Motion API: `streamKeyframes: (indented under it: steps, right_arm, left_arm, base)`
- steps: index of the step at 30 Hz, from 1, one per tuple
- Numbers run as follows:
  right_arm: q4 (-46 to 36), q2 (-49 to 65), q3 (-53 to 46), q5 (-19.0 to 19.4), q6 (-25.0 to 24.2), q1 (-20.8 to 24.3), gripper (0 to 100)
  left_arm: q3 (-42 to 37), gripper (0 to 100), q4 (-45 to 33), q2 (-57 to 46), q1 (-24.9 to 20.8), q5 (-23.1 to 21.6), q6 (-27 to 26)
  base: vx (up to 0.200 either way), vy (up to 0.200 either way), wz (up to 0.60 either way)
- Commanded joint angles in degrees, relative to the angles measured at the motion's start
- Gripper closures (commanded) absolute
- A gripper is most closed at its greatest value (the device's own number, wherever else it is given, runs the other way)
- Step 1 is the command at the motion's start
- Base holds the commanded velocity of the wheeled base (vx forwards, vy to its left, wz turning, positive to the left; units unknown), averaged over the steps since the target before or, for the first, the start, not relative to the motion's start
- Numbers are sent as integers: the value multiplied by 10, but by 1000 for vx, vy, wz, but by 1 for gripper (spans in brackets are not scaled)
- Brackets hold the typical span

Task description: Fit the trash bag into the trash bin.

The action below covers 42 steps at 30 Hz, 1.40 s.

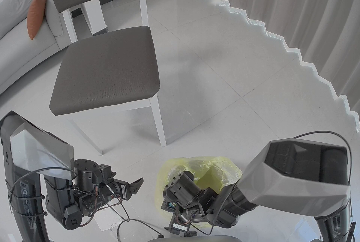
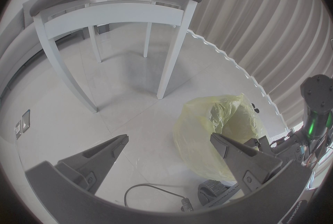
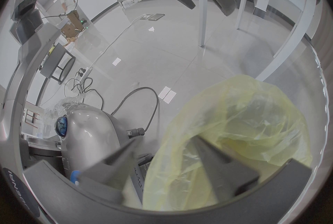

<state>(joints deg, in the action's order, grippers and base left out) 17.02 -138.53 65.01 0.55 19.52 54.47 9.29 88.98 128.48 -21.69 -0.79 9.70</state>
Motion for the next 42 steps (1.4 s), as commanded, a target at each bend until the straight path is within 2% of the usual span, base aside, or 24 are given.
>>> streamKeyframes:
  steps: [1,5,8,11,14,15,16,17,18,19,22,24,27,32,38,39,42]
  right_arm:
    - [12,71,-43,-4,-1,7,0]
    - [32,107,-70,-15,-9,11,0]
    - [45,166,-139,-23,-39,-8,0]
    - [62,207,-207,-19,-41,-60,0]
    - [111,240,-272,-3,-42,-131,0]
    - [143,250,-299,21,-42,-170,0]
    - [143,250,-299,21,-42,-170,0]
    - [182,253,-324,61,-44,-224,0]
    - [186,253,-326,65,-44,-227,0]
    - [214,248,-334,108,-55,-280,0]
    - [229,241,-322,169,-125,-333,0]
    - [227,225,-301,200,-187,-349,0]
    - [228,177,-270,203,-219,-357,0]
    - [216,107,-219,203,-220,-369,0]
    - [177,90,-200,202,-211,-391,0]
    - [144,78,-189,202,-178,-415,0]
    - [141,64,-187,202,-154,-433,0]
  left_arm:
    - [-1,0,10,-17,0,-1,1]
    - [-1,0,10,-17,-1,-3,1]
    - [0,0,10,-17,0,-4,2]
    - [1,0,10,-17,-1,-4,12]
    - [-1,0,10,-20,-5,-4,15]
    - [-2,0,10,-24,-7,-4,15]
    - [-2,0,10,-24,-7,-4,15]
    - [-2,0,10,-29,-10,-4,15]
    - [-2,0,10,-29,-10,-4,15]
    - [-1,0,10,-31,-12,-4,15]
    - [-1,0,10,-34,-15,-3,15]
    - [-2,0,10,-37,-19,-2,15]
    - [-1,0,10,-41,-21,-1,19]
    - [-3,0,10,-47,-22,-1,26]
    - [-3,0,10,-49,-21,-1,28]
    - [-3,0,10,-47,-21,-1,31]
    - [-3,0,10,-47,-21,-1,32]
  base:
    - [0,0,0]
    - [0,0,0]
    - [0,0,0]
    - [0,0,0]
    - [0,0,0]
    - [0,0,0]
    - [0,0,0]
    - [0,0,0]
    - [0,0,0]
    - [0,0,0]
    - [0,0,0]
    - [0,0,0]
    - [0,0,0]
    - [0,0,0]
    - [0,0,0]
    - [0,0,0]
    - [0,0,0]
